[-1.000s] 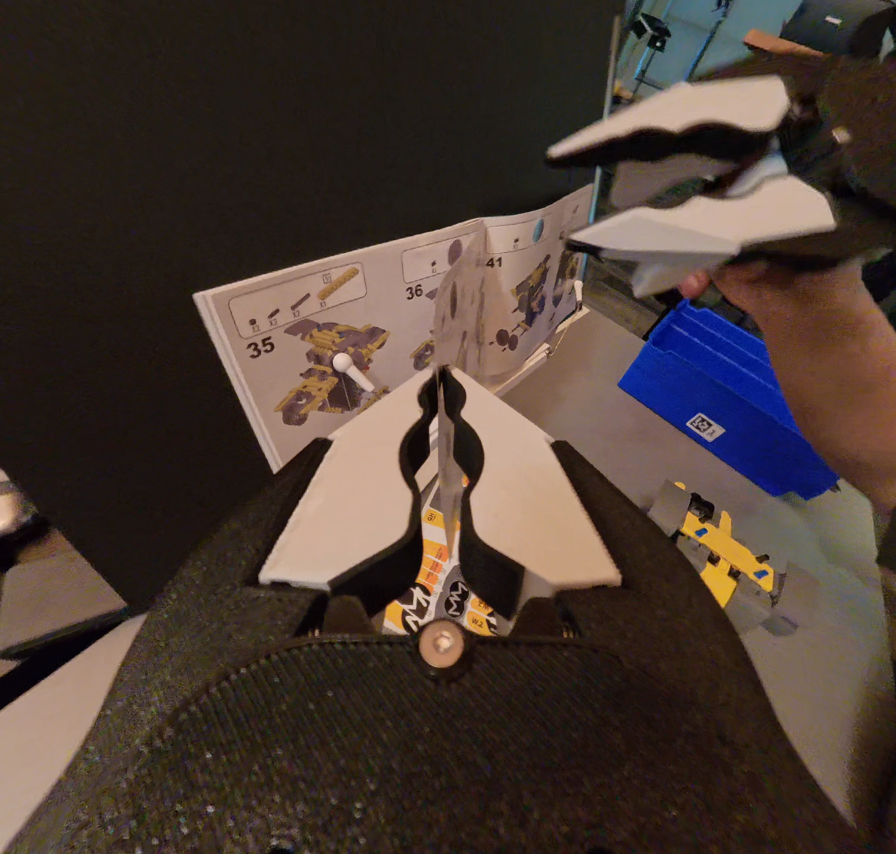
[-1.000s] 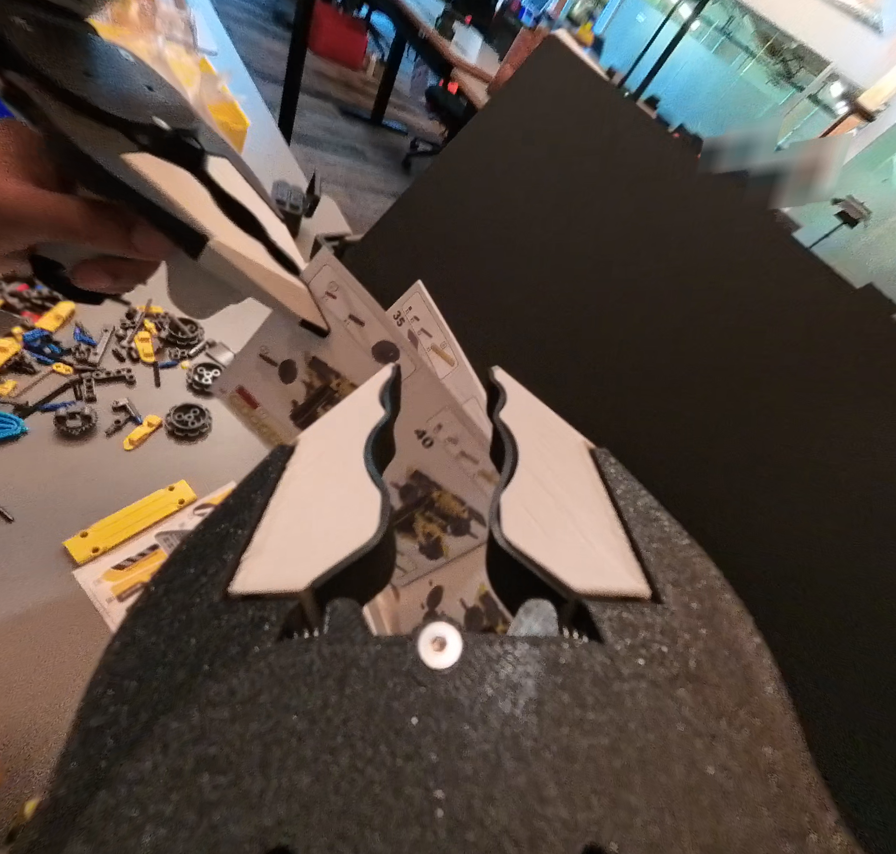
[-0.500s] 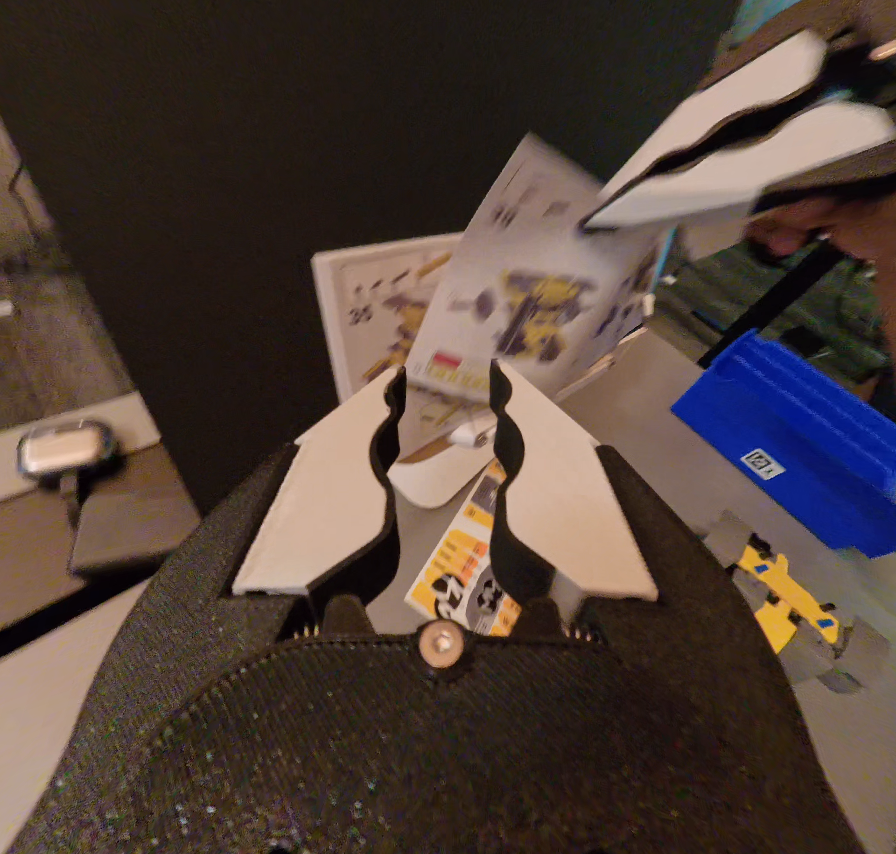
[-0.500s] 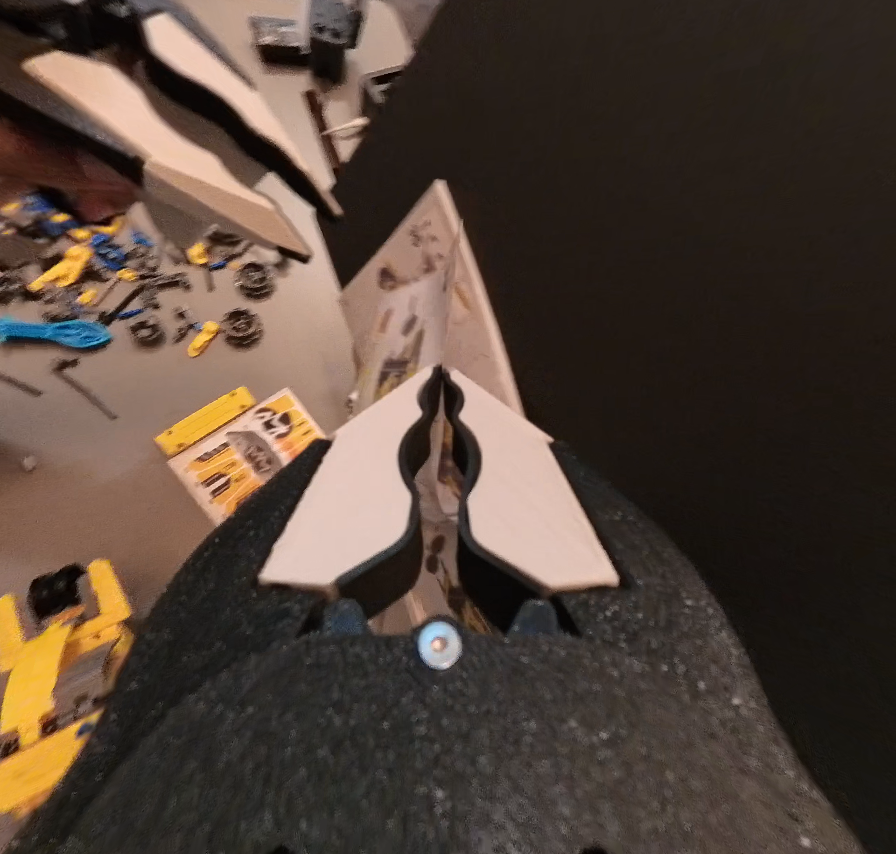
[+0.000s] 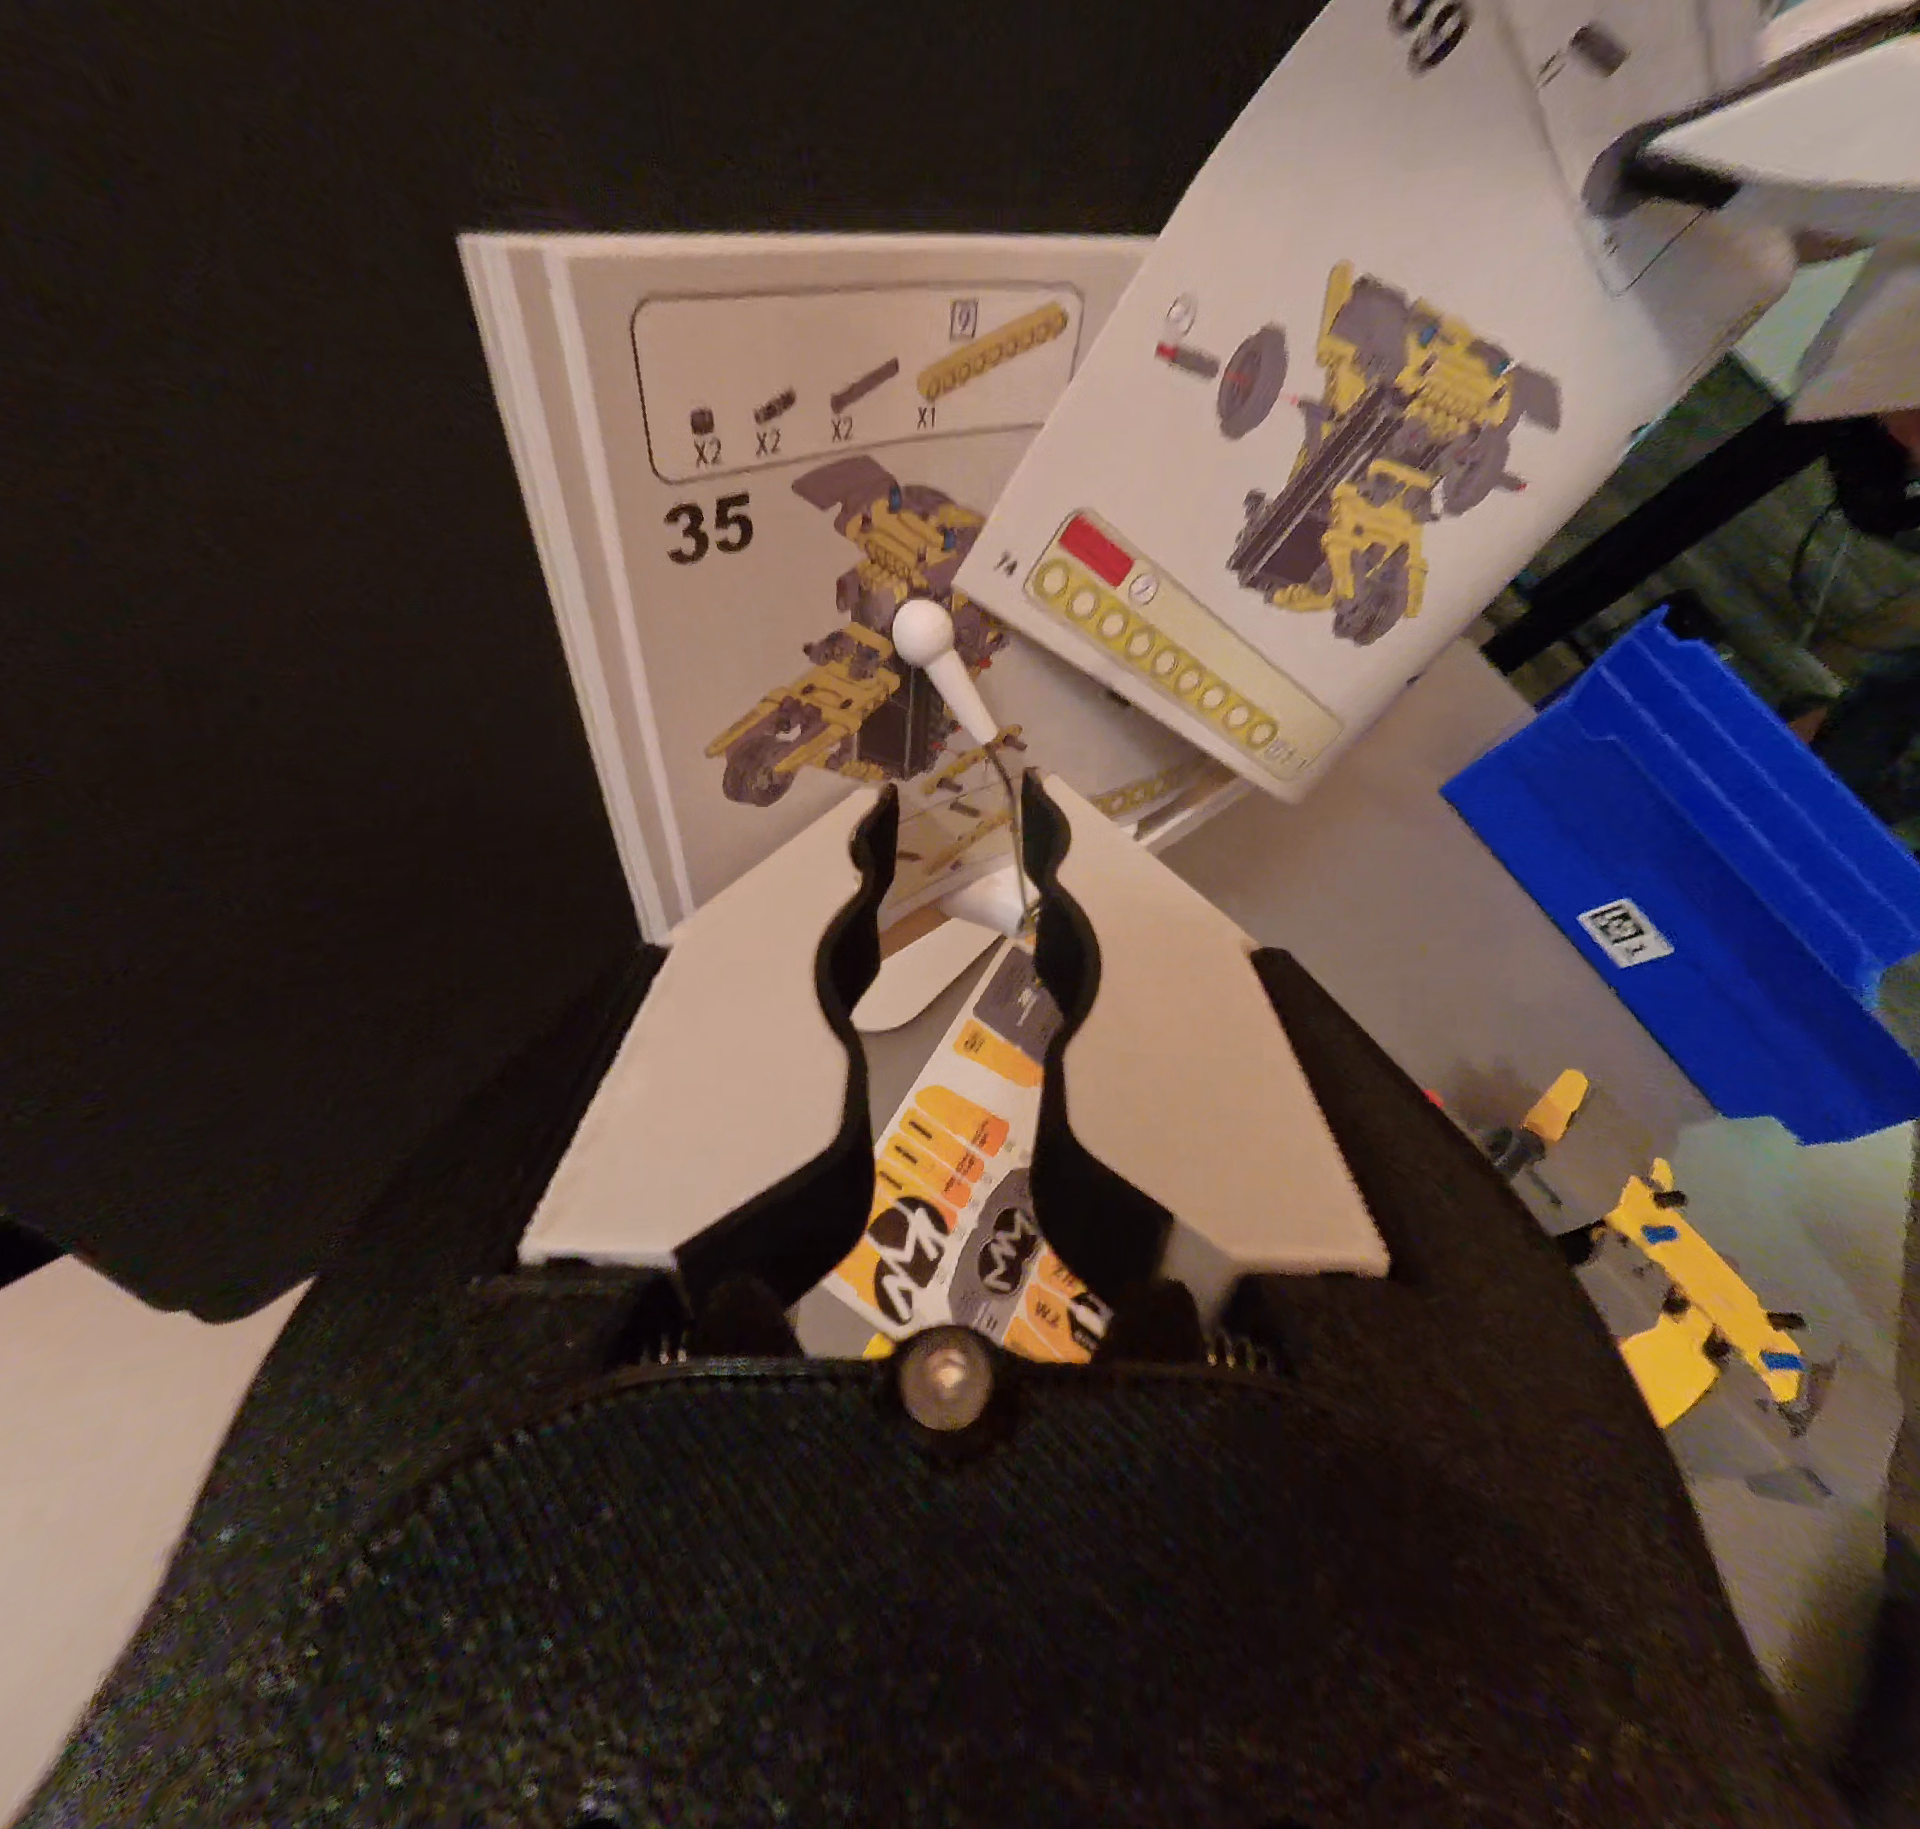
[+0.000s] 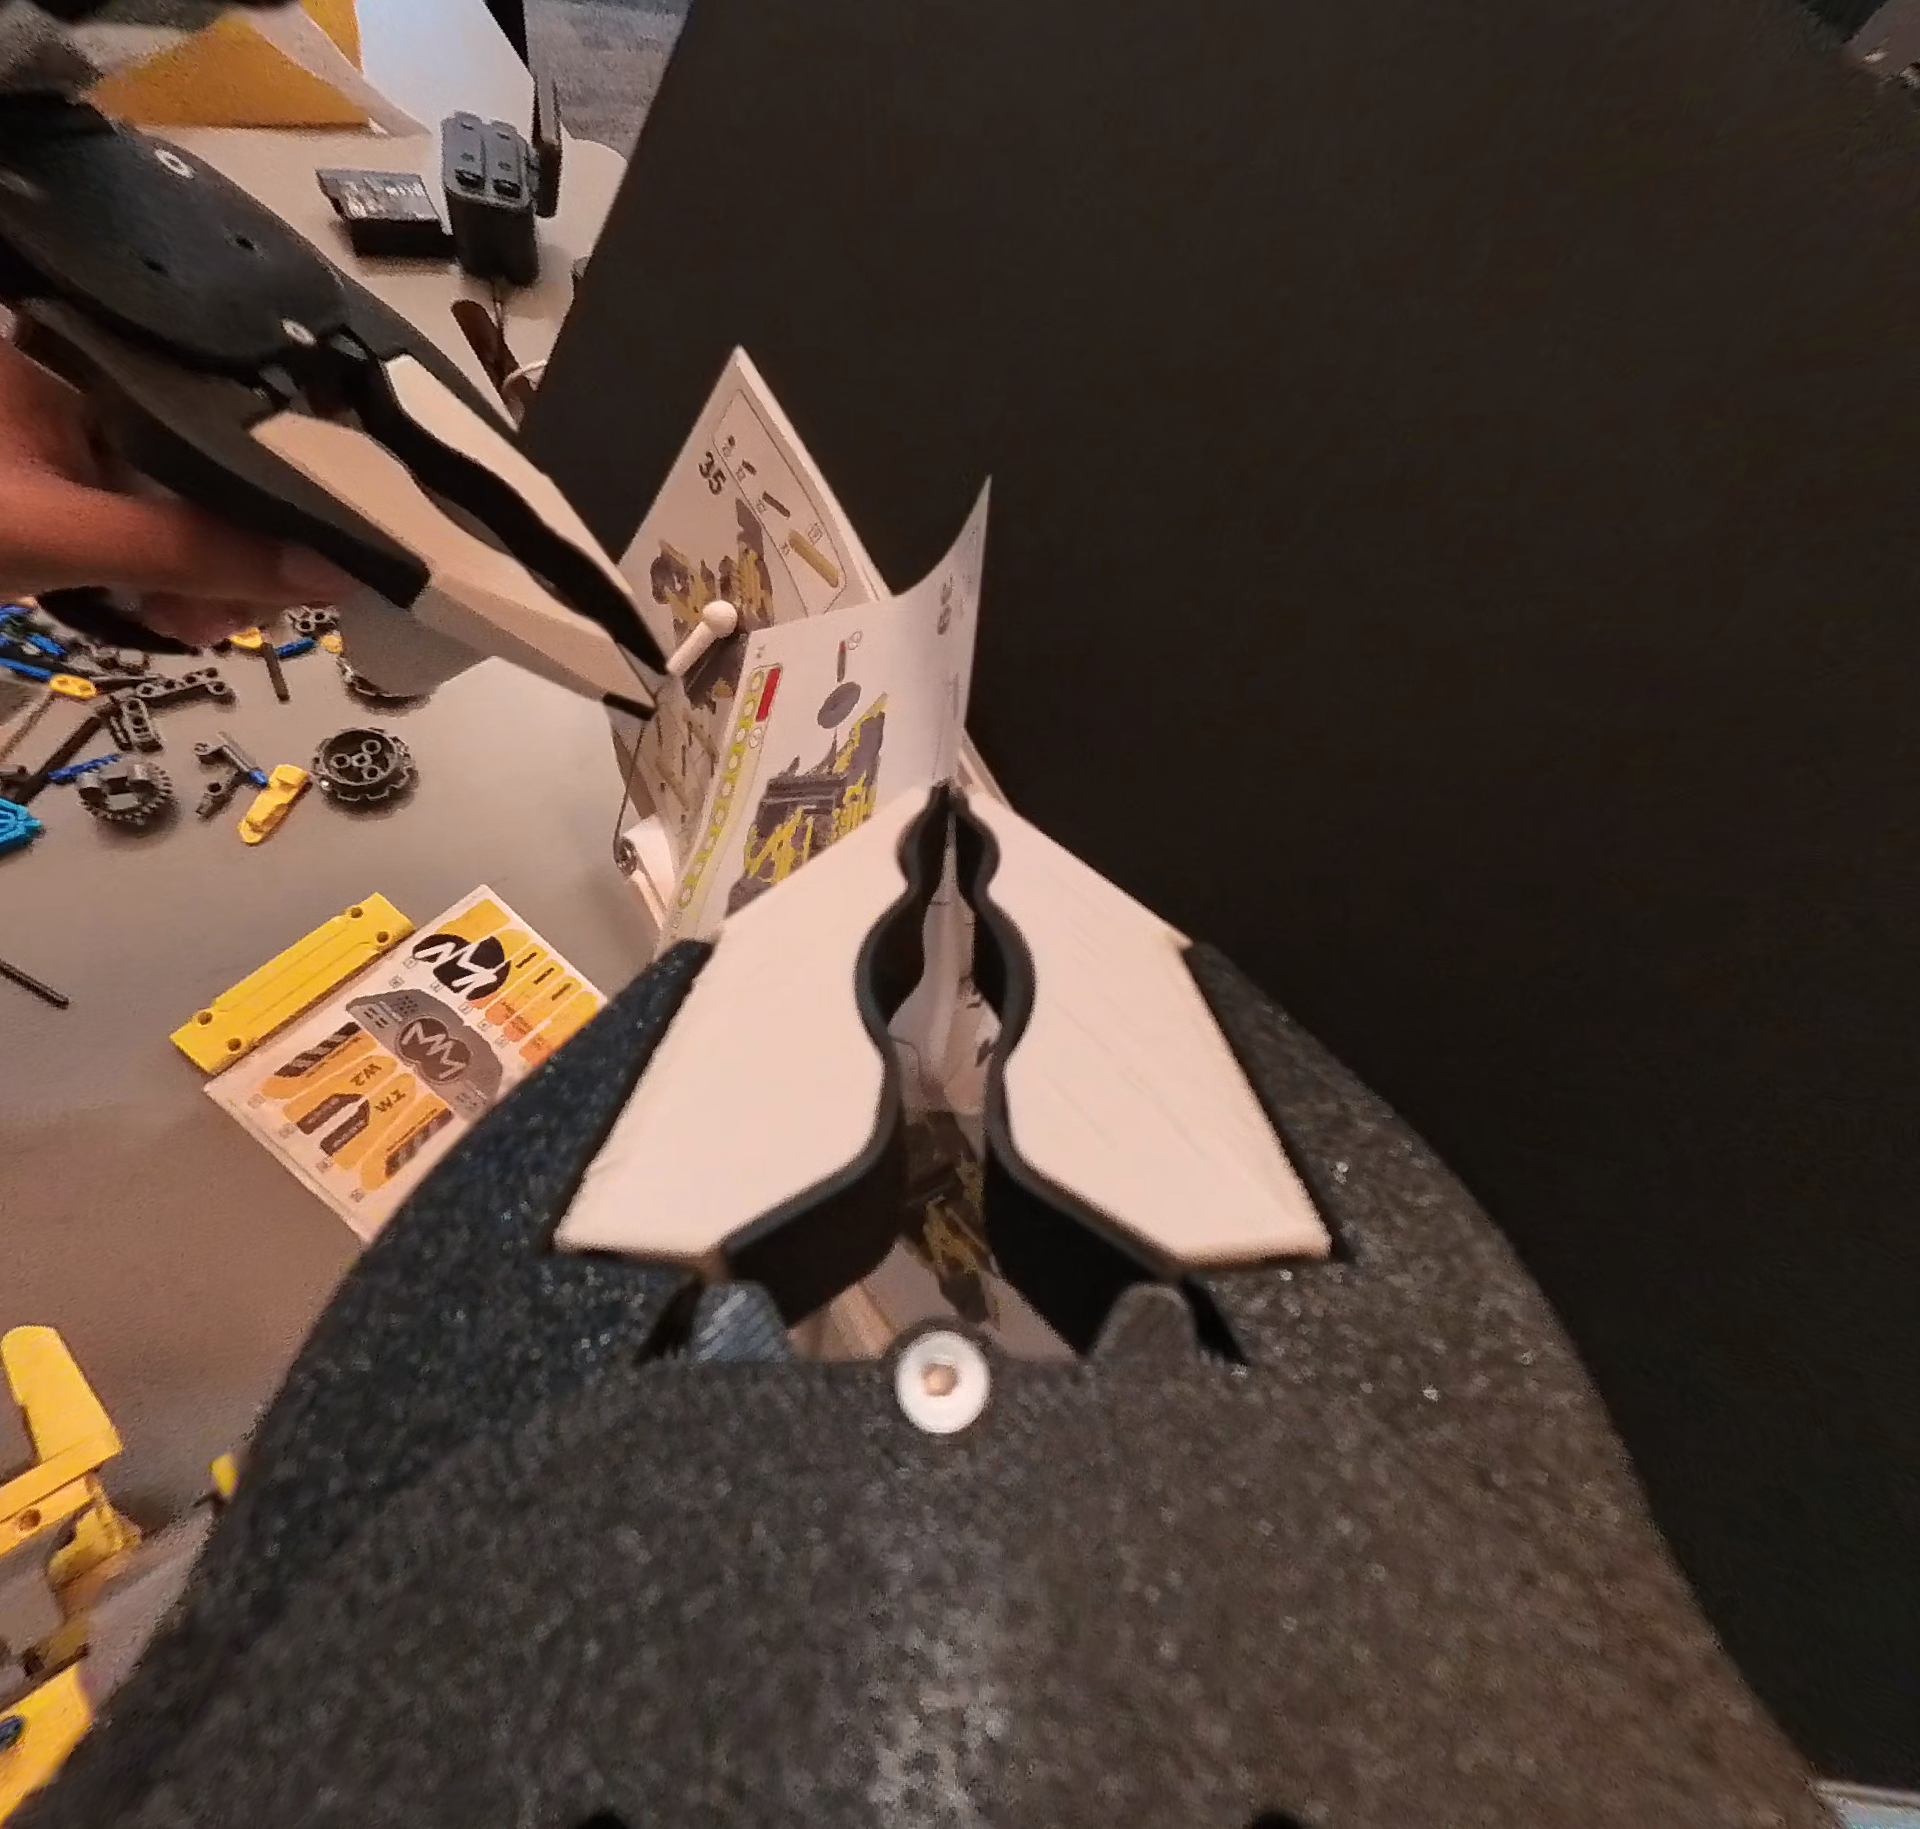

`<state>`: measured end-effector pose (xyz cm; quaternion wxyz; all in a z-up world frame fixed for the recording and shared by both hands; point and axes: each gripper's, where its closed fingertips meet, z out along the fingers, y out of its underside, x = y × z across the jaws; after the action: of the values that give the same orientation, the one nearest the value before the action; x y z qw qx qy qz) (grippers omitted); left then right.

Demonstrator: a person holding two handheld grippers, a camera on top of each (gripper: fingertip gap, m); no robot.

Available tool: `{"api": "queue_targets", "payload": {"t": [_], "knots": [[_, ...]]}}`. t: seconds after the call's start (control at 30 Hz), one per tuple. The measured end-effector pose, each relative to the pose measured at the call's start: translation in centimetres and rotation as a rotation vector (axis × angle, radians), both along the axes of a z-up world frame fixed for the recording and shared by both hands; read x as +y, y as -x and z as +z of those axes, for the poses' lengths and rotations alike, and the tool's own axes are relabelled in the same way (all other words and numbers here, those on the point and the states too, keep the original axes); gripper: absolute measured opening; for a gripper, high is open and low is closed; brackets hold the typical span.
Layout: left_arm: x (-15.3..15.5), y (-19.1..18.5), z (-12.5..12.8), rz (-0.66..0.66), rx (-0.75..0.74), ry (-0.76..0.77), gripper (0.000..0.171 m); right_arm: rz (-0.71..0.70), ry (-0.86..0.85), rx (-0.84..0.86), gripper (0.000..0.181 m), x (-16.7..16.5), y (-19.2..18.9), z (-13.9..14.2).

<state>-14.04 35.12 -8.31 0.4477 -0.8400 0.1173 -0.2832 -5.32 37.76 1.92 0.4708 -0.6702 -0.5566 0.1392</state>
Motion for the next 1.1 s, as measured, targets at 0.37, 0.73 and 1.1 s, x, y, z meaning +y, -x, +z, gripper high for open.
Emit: {"api": "queue_targets", "payload": {"t": [0.37, 0.73, 1.1], "knots": [[0.3, -0.5, 0.3, 0.000, 0.010, -0.040, 0.000, 0.023, -0.051, -0.023, 0.002, 0.2, 1.7, -0.4], [-1.8, 0.3, 0.5, -0.095, -0.059, -0.004, 0.000, 0.090, -0.137, -0.095, 0.008, 0.7, 6.2, -2.3], [-2.0, 1.0, -0.4, -0.106, -0.099, 0.056, 0.000, 0.104, -0.471, 0.010, 0.035, -3.6, 4.6, 1.5]]}}
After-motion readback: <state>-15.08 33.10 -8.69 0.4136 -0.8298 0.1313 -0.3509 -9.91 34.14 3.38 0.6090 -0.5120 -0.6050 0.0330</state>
